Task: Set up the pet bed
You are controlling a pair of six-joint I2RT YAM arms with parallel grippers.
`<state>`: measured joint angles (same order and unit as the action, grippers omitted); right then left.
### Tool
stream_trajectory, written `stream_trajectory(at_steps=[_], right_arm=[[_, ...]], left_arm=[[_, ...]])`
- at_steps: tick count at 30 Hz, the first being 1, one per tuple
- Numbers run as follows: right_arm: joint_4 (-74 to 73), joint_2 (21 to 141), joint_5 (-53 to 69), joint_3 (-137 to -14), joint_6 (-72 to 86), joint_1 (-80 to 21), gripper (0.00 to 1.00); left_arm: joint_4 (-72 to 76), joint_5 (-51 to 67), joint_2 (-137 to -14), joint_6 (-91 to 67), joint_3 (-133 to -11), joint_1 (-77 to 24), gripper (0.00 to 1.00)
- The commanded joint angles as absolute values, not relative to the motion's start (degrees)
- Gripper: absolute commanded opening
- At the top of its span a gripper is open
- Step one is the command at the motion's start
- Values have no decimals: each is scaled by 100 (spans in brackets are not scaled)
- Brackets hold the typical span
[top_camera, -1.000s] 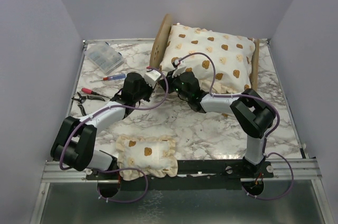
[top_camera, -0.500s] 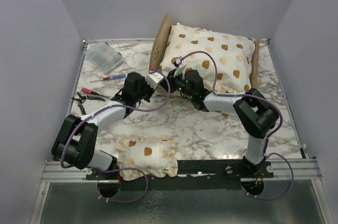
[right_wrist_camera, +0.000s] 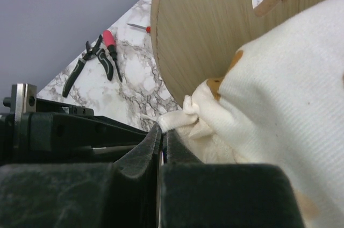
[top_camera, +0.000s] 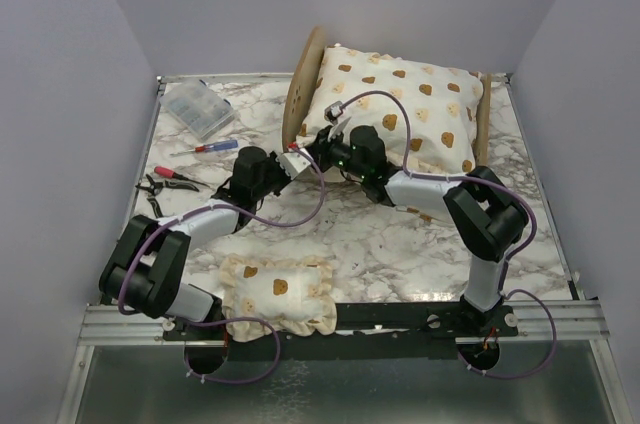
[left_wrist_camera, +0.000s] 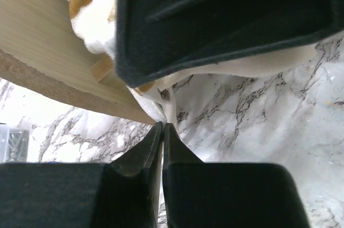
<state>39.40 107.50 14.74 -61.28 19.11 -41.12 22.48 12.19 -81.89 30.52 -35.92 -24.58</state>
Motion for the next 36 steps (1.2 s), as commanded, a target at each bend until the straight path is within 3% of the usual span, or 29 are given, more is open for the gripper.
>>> stream_trajectory(at_steps=[1, 8, 16, 23, 29, 36], right_arm=[[3747, 10893, 1729, -6428, 2024, -4079, 1], [2979, 11122, 2031, -6874, 2075, -4083, 7], [2693, 10650, 877, -6354, 2285, -4086, 40], [2263, 10191, -449, -6091, 1891, -4082, 50], [2530, 10101, 31, -5937, 1885, -4077, 50], [2963, 10032, 280, -5732, 2269, -4008, 41]], left_arm=[[2862, 1405, -8313, 3489, -3474, -2430, 5], [3034, 1359, -8465, 3516, -3601, -2426, 6], [3410, 1180, -8441, 3340, -3430, -2427, 6], [3505, 1263, -8542, 3179, -3410, -2420, 6], [3498, 1498, -8552, 3134, -3364, -2418, 5], [3215, 1594, -8324, 3202, -3262, -2426, 5]])
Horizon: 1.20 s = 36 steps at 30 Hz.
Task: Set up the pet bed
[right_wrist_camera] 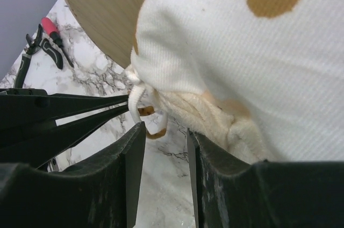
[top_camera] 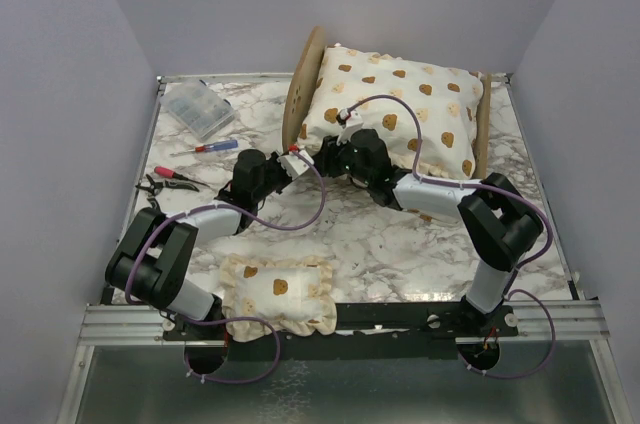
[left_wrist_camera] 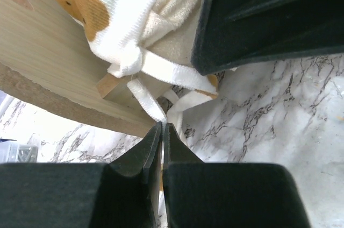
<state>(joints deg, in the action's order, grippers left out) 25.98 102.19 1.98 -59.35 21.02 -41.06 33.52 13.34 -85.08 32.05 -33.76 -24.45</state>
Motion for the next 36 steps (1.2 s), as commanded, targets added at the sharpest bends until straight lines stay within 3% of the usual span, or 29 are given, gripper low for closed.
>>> stream_trajectory(at_steps=[1, 6, 9, 18, 36], right_arm=[[3021, 9987, 342, -5676, 2315, -3987, 40], [2807, 10087, 216, -5813, 2373, -3959, 26], [2869, 10201, 246, -5887, 2385, -3943, 23], [2848, 10541, 741, -6251, 2851, -3920, 24], [2560, 10968, 577, -6533, 3842, -3915, 31]], left_arm=[[3170, 1599, -8305, 3219, -3261, -2428, 4], [3086, 1784, -8437, 3192, -3406, -2442, 4], [3059, 1944, -8533, 3189, -3514, -2446, 4], [3023, 2293, -8689, 3158, -3741, -2444, 4], [2939, 2307, -8587, 3111, -3646, -2496, 4]])
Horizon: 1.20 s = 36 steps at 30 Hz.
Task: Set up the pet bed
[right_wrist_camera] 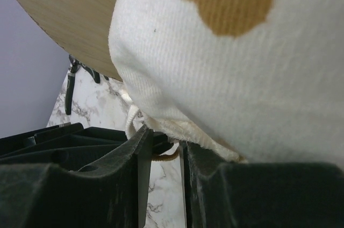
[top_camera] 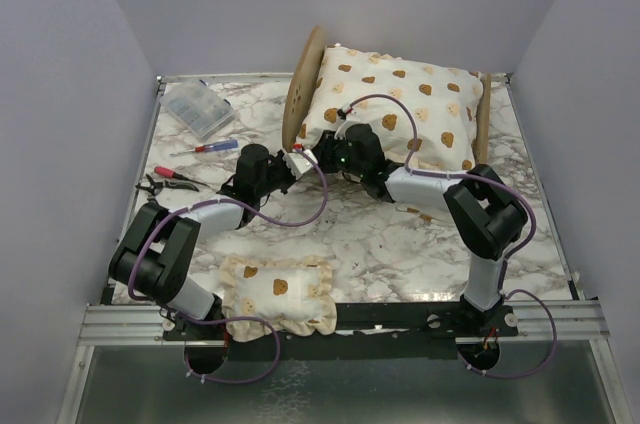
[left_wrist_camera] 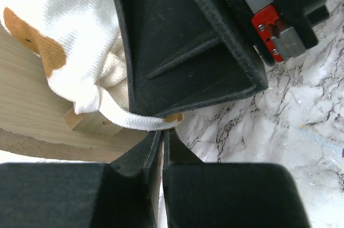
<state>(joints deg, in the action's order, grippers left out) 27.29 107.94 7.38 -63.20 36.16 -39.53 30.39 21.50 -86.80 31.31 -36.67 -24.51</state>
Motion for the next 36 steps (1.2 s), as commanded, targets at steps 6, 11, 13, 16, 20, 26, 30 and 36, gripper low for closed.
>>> stream_trajectory(at_steps=[6, 11, 13, 16, 20, 26, 30, 36], right_arm=[[2804, 10759, 38, -6220, 3911, -3848, 30], [2811, 10878, 528, -6345, 3994, -3847, 35], [2692, 10882, 242, -6305, 4107, -3850, 38], [2631, 10891, 169, -6267, 4203, -3824, 39], [2363, 10987, 353, -6442, 4306, -3820, 39], [2338, 11078, 690, -6347, 4690, -3822, 30], [2097, 11081, 849, -6356, 4921, -3869, 30], [2206, 11095, 576, -6148, 5326, -3902, 40]], left_arm=[[2910, 2285, -8478, 3138, -3598, -2522, 4], [2888, 2318, -8509, 3120, -3625, -2540, 4], [2875, 2287, -8470, 3120, -3593, -2549, 4], [2874, 2255, -8375, 3137, -3552, -2572, 4], [2874, 2186, -8354, 3157, -3542, -2601, 4], [2874, 2051, -8396, 3172, -3566, -2611, 4], [2898, 1917, -8425, 3182, -3568, -2611, 4], [3000, 1921, -8374, 3103, -3506, -2619, 4]])
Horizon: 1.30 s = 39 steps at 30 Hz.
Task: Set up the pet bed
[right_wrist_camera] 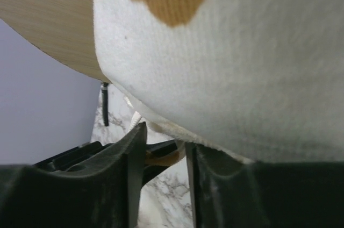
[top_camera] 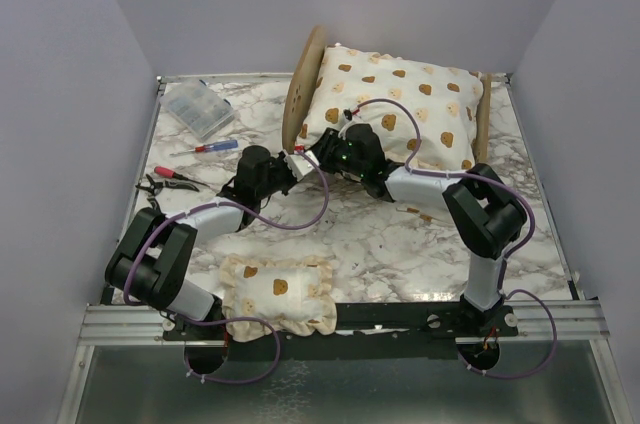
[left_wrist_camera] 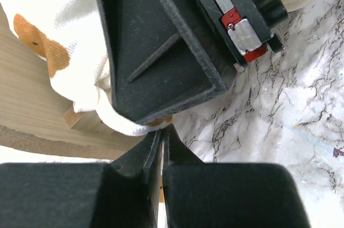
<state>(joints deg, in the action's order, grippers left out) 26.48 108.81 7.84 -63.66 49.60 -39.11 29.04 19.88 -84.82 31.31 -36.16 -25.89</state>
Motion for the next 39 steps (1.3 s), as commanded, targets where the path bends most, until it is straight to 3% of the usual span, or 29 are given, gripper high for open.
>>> stream_trajectory(at_steps=[1, 6, 20, 24, 29, 34, 39], right_arm=[[2221, 11131, 564, -6155, 5356, -3902, 43], [2083, 11249, 625, -6363, 5525, -3936, 47], [2493, 10654, -1087, -5594, 5695, -4074, 49], [2903, 10603, -1142, -5552, 5538, -4067, 54], [3041, 10728, -1067, -5764, 5455, -3996, 54], [3212, 10522, -1573, -5581, 5461, -3929, 45], [3285, 10351, -1929, -5336, 5542, -3926, 26]], left_arm=[[3005, 1912, -8357, 3103, -3487, -2611, 4], [3015, 1766, -8204, 3102, -3384, -2619, 4], [3120, 1671, -8269, 2922, -3324, -2619, 4], [3120, 1774, -8262, 2901, -3328, -2621, 4], [3120, 1845, -8185, 2900, -3290, -2628, 4], [3120, 1815, -8180, 2918, -3274, -2643, 4], [3120, 1869, -8227, 2894, -3309, -2654, 4]])
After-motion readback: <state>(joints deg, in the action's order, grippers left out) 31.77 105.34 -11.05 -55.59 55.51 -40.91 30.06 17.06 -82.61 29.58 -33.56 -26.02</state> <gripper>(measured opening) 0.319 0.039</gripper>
